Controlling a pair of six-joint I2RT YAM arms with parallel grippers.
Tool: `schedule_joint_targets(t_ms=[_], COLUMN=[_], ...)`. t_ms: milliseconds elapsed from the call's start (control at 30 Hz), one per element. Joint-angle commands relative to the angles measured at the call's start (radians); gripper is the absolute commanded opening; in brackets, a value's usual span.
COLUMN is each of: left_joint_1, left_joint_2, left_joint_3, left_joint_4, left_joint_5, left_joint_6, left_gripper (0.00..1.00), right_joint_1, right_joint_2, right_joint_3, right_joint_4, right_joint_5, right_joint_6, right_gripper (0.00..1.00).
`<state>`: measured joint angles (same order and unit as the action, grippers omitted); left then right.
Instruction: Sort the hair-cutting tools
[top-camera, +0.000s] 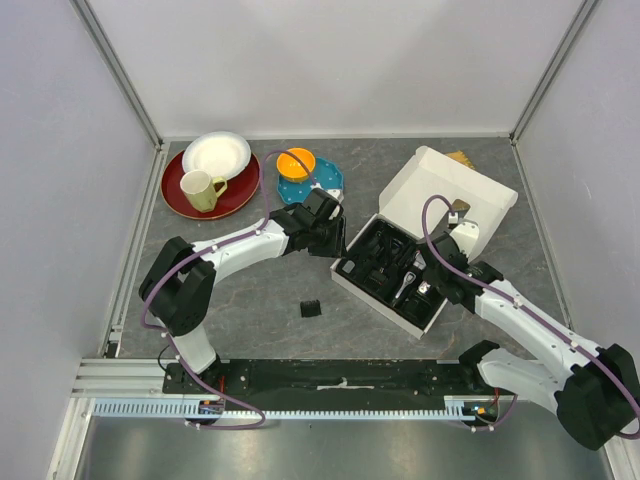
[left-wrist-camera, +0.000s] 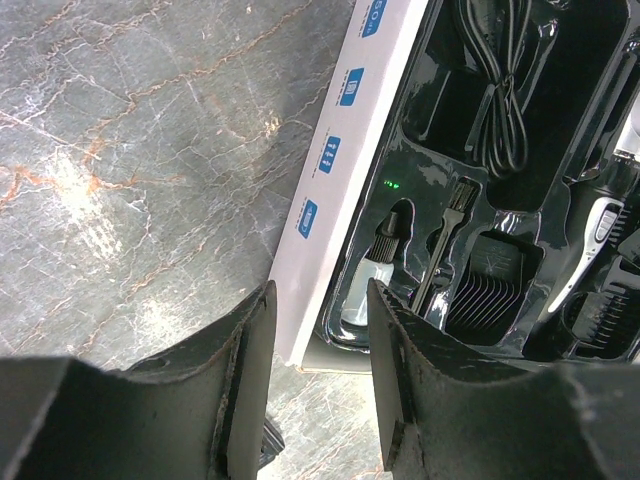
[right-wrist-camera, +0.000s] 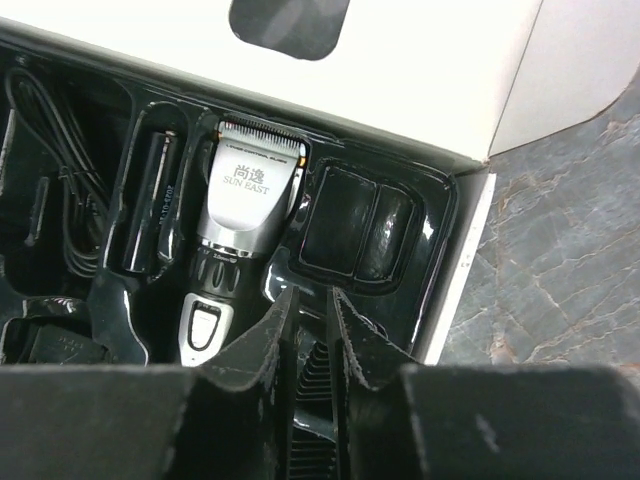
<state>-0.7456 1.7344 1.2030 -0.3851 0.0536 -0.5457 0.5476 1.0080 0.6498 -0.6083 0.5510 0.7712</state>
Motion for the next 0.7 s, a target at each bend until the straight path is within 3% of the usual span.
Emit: schedule_joint_targets(t_ms=[0, 333, 667], left_joint_1=[0.008, 0.015, 0.015], left_joint_2=[-0.049, -0.045, -0.038], left_joint_3=[-0.002, 0.006, 0.013], left_joint_4=[0.054, 0.058, 0.058], left_joint_5=[-0.006, -0.005, -0.001], left_joint_6=[-0.023, -0.022, -0.020], left_gripper=[0.48, 0.48, 0.47], right_joint_1=[-0.041, -0.054, -0.054], right_joint_2=[0.021, 0.038, 0.014], right_joint_3=[-0.030, -0.059, -0.102], right_joint_4=[0.110, 0.117, 0.097], right_joint_5=[-0.095, -0.126, -0.132], right_joint_6=[-0.036, -0.039, -0.039], right_gripper=[0.19, 0.00, 0.00])
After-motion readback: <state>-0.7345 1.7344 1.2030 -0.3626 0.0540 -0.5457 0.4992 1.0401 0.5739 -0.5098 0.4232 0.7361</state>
